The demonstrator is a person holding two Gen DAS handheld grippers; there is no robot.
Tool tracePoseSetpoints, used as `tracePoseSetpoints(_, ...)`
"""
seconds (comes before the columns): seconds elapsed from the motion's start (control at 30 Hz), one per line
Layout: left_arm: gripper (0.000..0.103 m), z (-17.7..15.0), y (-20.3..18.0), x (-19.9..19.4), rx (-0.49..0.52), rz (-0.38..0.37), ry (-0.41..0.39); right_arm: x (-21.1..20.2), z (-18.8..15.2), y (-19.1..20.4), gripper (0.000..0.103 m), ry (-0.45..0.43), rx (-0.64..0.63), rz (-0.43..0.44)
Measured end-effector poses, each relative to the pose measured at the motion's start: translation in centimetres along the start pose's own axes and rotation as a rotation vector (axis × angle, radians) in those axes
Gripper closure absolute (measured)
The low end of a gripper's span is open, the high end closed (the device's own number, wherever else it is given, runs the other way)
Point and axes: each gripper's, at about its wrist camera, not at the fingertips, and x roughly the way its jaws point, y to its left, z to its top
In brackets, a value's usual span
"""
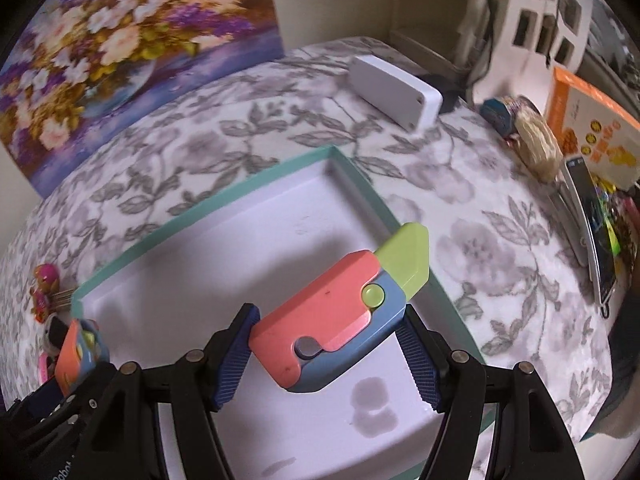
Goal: Organize rigid objects
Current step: 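Carry both orange toys over the teal-rimmed tray and open both grippers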
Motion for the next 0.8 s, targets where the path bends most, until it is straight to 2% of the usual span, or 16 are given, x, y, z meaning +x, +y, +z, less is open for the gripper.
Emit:
tracePoseSetpoints(0.47,0.032,-0.5,-0.7,0.6,0.041,-0.039,-0.038,1.9,-1.4,0.2,0.03,0.064,-0.036,-0.011)
tracePoseSetpoints(0.63,0.031,-0.6,0.3,0.3,0.009,-0.029,-0.039,2.1,-1.7,0.3,0.029,0.073,-0.035,-0.006)
tracePoseSetpoints(0.8,0.029,-0.7,1.7,-0.7,-0.031,-0.006,-0.068,1.9,-1.7,0.6,0.016,0.065,-0.044,-0.008)
